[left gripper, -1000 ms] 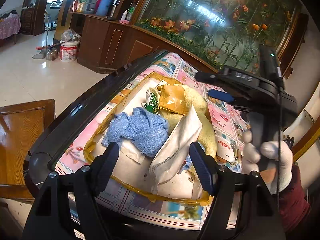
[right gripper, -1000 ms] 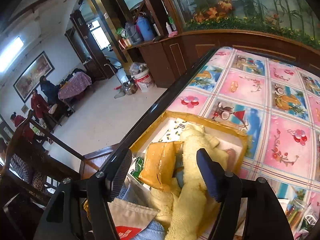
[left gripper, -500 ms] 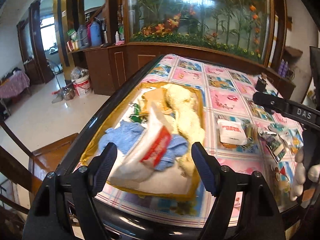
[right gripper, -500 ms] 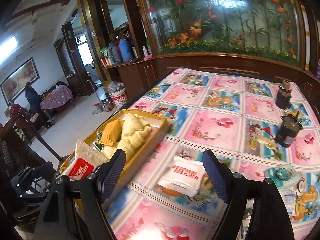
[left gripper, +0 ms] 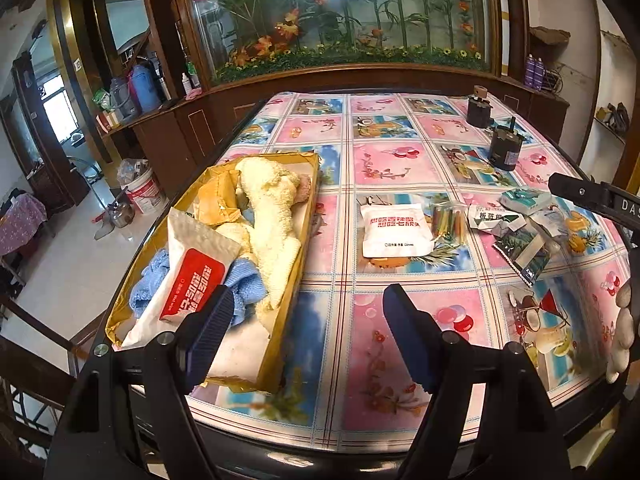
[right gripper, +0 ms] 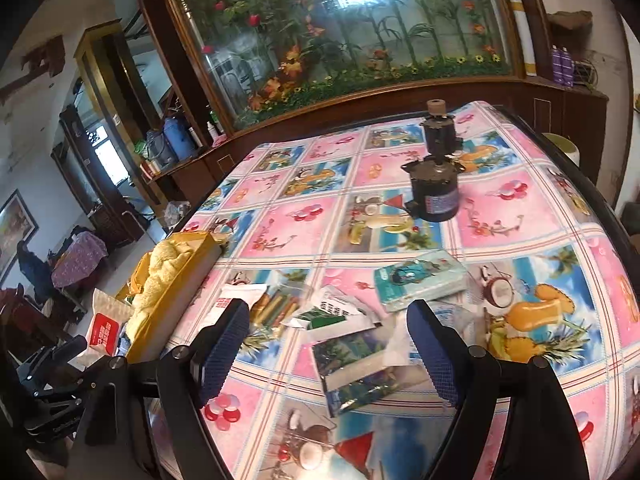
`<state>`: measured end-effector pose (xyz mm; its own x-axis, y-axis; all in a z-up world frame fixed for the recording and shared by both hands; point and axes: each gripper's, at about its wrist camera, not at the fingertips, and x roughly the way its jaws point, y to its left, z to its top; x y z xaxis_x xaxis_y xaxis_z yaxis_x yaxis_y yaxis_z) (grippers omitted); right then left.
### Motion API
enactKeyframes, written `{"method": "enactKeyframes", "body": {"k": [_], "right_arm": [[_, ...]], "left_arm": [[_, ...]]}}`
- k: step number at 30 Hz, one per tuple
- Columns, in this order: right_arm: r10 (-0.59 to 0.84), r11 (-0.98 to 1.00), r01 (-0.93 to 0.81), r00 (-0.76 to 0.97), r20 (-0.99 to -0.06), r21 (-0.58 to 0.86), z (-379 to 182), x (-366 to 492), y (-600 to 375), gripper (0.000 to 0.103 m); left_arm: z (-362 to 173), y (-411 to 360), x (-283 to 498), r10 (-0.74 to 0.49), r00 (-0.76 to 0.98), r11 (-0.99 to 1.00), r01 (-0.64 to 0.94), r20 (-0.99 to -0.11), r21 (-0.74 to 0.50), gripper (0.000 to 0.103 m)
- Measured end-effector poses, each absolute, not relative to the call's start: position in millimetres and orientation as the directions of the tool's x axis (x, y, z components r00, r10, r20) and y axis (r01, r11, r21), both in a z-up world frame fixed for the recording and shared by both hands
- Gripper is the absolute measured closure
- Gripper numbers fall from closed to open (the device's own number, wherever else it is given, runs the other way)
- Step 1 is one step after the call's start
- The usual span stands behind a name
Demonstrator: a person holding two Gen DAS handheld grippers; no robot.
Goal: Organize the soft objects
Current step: 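Move both open tools back over the remaining packets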
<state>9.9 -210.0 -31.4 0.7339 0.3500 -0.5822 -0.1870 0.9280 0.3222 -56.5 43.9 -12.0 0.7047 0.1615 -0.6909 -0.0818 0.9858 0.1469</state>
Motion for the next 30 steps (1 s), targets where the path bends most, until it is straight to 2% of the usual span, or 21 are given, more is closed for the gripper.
{"method": "enactKeyframes", "body": {"k": [16,30], "right_arm": [[0.332,0.919,-0.111,0.733,-0.594,0.378,-55.2,9.2,-251.8,0.02],[0.324,0.918,-0.082,0.718,-0.616,0.388,-68.6,18.2,-258.5,0.02]], "left_arm": [[-29.5,16.0,-41.1,0.181,0.647,0.979,-0.045,-0.74,0.2,0.026],[-41.1,10.8,-31.2,0.199,0.63,0.975,-0.046,-0.751,0.22,0.026]]}}
